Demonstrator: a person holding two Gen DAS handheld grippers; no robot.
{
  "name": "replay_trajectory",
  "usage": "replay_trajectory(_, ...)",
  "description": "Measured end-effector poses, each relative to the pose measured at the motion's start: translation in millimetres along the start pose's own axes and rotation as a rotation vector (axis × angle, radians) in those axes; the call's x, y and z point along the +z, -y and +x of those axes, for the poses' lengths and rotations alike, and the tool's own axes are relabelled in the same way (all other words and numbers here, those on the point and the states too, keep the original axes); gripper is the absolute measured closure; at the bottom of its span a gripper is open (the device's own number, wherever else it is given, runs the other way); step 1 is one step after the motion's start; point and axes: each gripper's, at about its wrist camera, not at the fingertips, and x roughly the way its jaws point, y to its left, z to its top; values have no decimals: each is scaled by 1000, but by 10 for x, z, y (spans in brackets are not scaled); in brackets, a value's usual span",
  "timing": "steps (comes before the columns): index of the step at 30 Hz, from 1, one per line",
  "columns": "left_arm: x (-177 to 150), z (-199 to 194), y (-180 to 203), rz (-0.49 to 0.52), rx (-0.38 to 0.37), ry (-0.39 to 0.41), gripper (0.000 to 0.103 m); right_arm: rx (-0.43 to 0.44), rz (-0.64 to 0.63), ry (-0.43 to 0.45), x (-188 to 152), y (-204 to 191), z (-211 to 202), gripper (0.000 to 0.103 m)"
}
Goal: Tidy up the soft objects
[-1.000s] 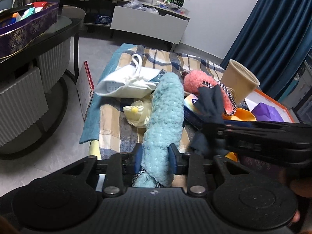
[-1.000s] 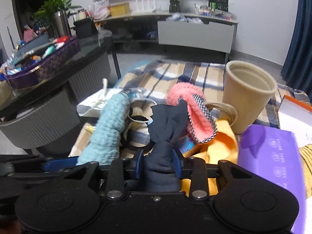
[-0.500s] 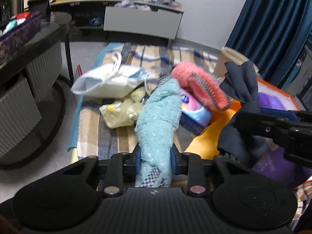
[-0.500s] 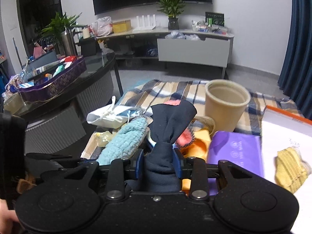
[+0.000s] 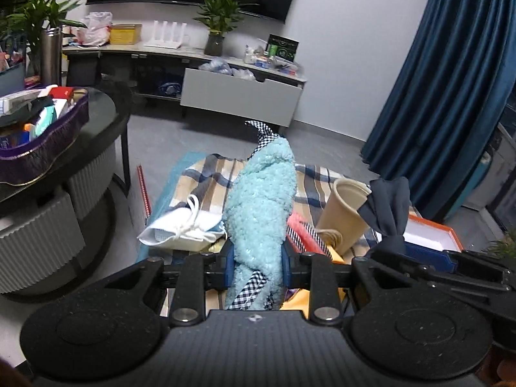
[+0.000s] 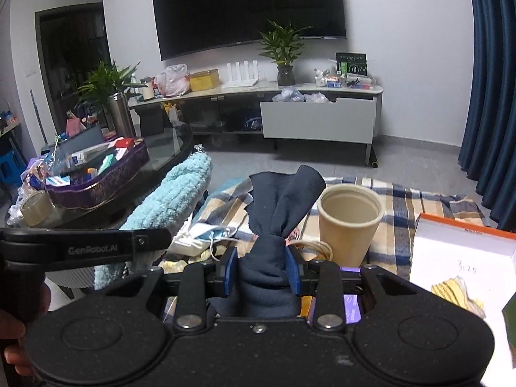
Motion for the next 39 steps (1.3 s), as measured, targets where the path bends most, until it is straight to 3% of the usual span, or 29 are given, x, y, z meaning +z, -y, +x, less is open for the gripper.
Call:
replay_trajectory(16,130,143,393,36,3,-15,74,-60,1,60,176,286,-236,63)
replay_trajectory(39,192,268,679,67,-7,-48,74,-101,58,79,219,624,-314,63)
